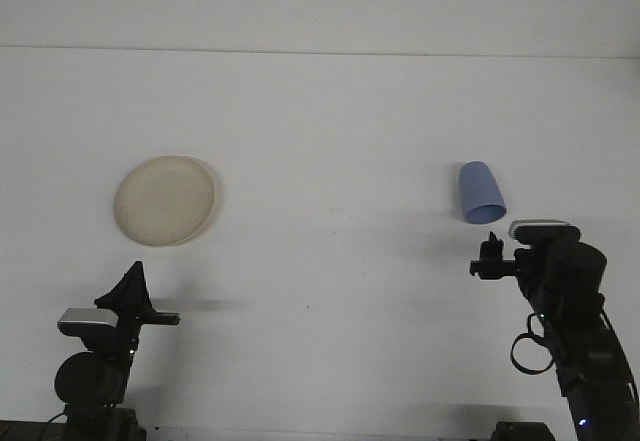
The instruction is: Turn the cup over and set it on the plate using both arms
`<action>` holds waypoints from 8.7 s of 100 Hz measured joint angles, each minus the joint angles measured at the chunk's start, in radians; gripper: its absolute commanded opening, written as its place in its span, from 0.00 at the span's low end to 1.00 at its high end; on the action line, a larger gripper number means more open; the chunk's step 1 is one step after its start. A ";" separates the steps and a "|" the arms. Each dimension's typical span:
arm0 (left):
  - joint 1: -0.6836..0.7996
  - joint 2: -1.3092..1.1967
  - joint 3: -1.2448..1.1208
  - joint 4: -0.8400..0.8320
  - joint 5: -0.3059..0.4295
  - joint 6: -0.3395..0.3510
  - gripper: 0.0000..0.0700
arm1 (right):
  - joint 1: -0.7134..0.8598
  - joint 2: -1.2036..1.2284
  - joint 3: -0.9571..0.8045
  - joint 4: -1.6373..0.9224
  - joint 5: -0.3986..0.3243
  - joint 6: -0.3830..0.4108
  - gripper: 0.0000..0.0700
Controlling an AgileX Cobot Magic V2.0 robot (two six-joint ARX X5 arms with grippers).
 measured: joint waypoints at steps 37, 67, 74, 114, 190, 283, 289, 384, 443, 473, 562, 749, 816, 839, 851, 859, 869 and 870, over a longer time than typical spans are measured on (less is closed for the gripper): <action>0.000 0.000 0.000 0.000 0.000 0.000 0.02 | -0.093 0.090 -0.277 0.499 -0.002 0.026 0.70; 0.000 0.000 0.000 0.000 0.000 0.000 0.02 | -0.162 0.325 -0.278 0.751 -0.091 0.014 0.70; 0.000 0.000 0.000 0.000 0.000 0.000 0.02 | -0.169 0.381 -0.278 0.799 -0.113 0.010 0.70; 0.000 0.000 0.000 0.000 0.000 0.000 0.02 | -0.187 0.612 -0.257 1.040 -0.188 -0.013 0.70; 0.000 0.000 0.000 0.000 0.000 0.000 0.02 | -0.205 0.845 -0.082 1.067 -0.276 -0.047 0.17; 0.000 0.000 0.000 0.000 0.000 0.000 0.02 | -0.101 0.212 -0.064 0.513 -0.220 -0.034 0.01; 0.000 0.000 0.000 0.000 0.000 0.000 0.02 | -0.071 0.143 -0.034 0.396 -0.188 -0.023 0.01; 0.000 0.000 0.000 0.000 0.000 0.000 0.02 | 0.603 0.431 0.604 -0.727 -0.028 0.281 0.01; 0.000 0.000 0.000 0.000 0.000 0.000 0.02 | 0.796 0.869 0.795 -0.818 -0.028 0.187 0.02; 0.000 0.000 0.000 0.000 0.000 0.000 0.02 | 0.802 0.927 0.795 -0.817 -0.027 0.160 0.04; 0.000 0.000 0.000 0.000 0.000 0.000 0.02 | 0.793 0.924 0.997 -0.920 0.011 0.134 0.75; 0.000 0.000 0.000 0.000 0.000 0.000 0.02 | 0.133 -0.298 -0.082 0.019 0.026 -0.019 0.75; 0.000 0.000 0.000 0.000 0.000 -0.001 0.02 | 0.133 -0.299 -0.082 0.026 0.026 -0.019 0.75; 0.000 0.000 0.002 0.010 0.000 -0.002 0.02 | 0.133 -0.299 -0.082 0.030 0.026 -0.013 0.75; 0.000 0.003 0.046 -0.065 0.000 -0.003 0.02 | 0.133 -0.299 -0.082 0.029 0.026 -0.011 0.75; 0.000 0.017 0.118 -0.119 0.000 -0.003 0.02 | 0.133 -0.299 -0.082 0.030 0.026 -0.011 0.75; 0.000 0.054 0.233 -0.183 0.000 -0.008 0.02 | 0.133 -0.299 -0.082 0.030 0.026 -0.011 0.75; 0.000 0.060 0.245 -0.192 0.000 -0.010 0.02 | 0.133 -0.299 -0.082 0.030 0.026 -0.011 0.75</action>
